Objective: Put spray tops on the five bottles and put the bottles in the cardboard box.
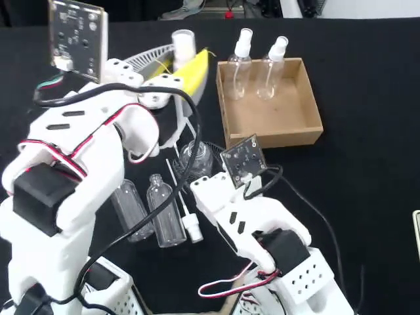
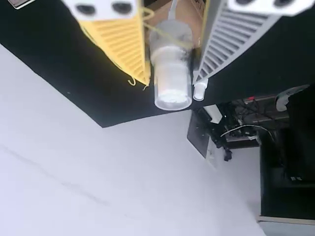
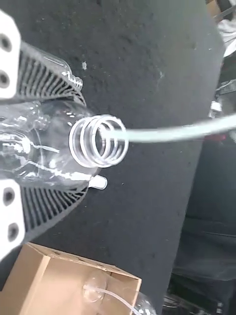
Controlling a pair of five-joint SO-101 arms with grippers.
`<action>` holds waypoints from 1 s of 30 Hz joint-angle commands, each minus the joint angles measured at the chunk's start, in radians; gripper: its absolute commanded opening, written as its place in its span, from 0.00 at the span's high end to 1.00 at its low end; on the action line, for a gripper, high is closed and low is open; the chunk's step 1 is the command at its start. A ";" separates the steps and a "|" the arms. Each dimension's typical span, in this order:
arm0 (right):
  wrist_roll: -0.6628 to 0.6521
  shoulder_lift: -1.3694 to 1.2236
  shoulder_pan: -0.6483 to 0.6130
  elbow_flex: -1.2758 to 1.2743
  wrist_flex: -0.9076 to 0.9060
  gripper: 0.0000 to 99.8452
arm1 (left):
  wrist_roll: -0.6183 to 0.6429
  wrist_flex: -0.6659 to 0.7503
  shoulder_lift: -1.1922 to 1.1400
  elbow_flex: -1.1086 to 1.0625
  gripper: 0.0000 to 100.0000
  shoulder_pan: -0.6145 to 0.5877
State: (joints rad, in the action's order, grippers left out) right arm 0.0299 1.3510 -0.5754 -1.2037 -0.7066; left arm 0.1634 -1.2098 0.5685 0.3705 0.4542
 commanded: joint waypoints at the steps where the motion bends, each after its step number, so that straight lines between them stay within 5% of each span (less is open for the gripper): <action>1: 0.008 0.025 -0.012 0.005 0.026 0.98 | -0.009 0.025 -0.008 0.001 0.94 0.015; 13: 0.008 0.025 -0.012 0.008 0.026 0.98 | -0.103 0.037 0.005 -0.160 0.94 0.015; 30: 0.008 0.025 -0.012 0.013 0.020 0.98 | -0.101 0.044 0.020 -0.053 0.94 0.016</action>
State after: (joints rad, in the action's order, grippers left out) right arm 0.0284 1.3525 -0.5769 -1.2037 -0.7081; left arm 0.0713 -1.1454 0.5623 0.2570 0.4572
